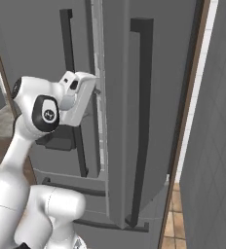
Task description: Move the hot dog bun to the plate on the dining table and place the condiment next to that plate. Then navigate to the fridge and take the sausage and place it on the plate as well.
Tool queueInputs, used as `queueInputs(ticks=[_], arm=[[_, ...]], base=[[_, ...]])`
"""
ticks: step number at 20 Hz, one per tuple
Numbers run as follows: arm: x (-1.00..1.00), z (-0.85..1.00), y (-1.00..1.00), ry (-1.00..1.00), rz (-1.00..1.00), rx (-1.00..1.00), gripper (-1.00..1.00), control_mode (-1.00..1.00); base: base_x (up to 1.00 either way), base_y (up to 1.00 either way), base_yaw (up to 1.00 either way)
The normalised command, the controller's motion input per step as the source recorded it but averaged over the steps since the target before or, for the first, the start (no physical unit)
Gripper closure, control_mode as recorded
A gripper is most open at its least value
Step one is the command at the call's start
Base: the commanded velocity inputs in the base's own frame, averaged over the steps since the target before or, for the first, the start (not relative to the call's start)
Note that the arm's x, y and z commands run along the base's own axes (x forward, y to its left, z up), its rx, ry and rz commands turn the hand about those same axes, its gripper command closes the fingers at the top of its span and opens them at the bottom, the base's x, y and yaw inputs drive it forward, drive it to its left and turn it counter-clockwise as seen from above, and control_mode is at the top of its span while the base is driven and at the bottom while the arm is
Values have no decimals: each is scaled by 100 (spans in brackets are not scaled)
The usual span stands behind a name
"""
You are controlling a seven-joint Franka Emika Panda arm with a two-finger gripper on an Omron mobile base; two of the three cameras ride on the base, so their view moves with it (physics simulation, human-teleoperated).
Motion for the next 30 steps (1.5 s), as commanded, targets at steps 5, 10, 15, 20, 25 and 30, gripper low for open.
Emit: queueInputs(ticks=[5, 10, 15, 20, 25, 30], arm=[[49, -28, -29, 0, 0, -1, -100, -100], [39, -18, -22, 0, -1, -2, -100, -100], [2, -17, -58, 0, -5, -1, -100, -100], [-70, -18, -100, 1, -19, 0, -100, -100], [-94, -17, -100, 0, -23, 0, -100, -100], [-100, -10, -100, 0, -24, 0, -100, -100]], base=[[0, 0, 0], [0, 0, 0], [0, 0, 0], [0, 0, 0], [0, 0, 0], [0, 0, 0]])
